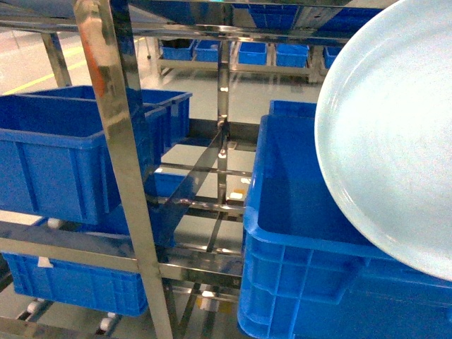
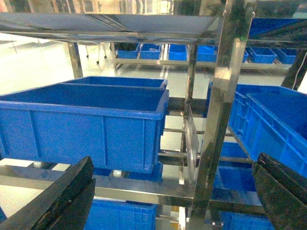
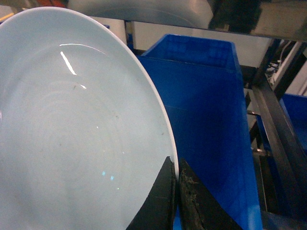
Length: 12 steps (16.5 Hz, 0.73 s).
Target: Place blue tray on left shelf second layer neatly
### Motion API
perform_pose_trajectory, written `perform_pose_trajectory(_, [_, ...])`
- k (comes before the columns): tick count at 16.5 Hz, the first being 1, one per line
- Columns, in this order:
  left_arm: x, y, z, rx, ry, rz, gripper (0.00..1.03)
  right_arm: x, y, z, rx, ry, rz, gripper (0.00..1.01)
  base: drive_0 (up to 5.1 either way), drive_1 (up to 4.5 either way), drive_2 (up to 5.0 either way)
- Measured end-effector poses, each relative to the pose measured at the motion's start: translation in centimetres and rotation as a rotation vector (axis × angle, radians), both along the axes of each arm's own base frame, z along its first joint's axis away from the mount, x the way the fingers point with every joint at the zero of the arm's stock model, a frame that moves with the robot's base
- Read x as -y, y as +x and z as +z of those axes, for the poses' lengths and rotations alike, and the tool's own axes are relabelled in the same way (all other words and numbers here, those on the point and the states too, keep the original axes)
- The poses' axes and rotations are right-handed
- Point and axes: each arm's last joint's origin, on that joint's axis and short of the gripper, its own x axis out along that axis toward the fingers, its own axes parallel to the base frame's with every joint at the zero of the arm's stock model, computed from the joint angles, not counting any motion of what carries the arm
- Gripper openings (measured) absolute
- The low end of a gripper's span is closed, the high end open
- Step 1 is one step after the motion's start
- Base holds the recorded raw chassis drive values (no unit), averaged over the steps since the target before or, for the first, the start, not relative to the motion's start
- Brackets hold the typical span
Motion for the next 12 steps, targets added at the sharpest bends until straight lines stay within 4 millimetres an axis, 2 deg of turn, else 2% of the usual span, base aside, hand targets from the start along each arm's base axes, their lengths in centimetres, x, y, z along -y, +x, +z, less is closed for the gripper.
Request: perform_pose_trajectory(12, [0.00,0.00,0.03,0.003,0.000,-0.002,0.98,0.01,0.06,-0.18,-0.013,-0.003,-0.002,0.02,-4.9,2.47,2.5])
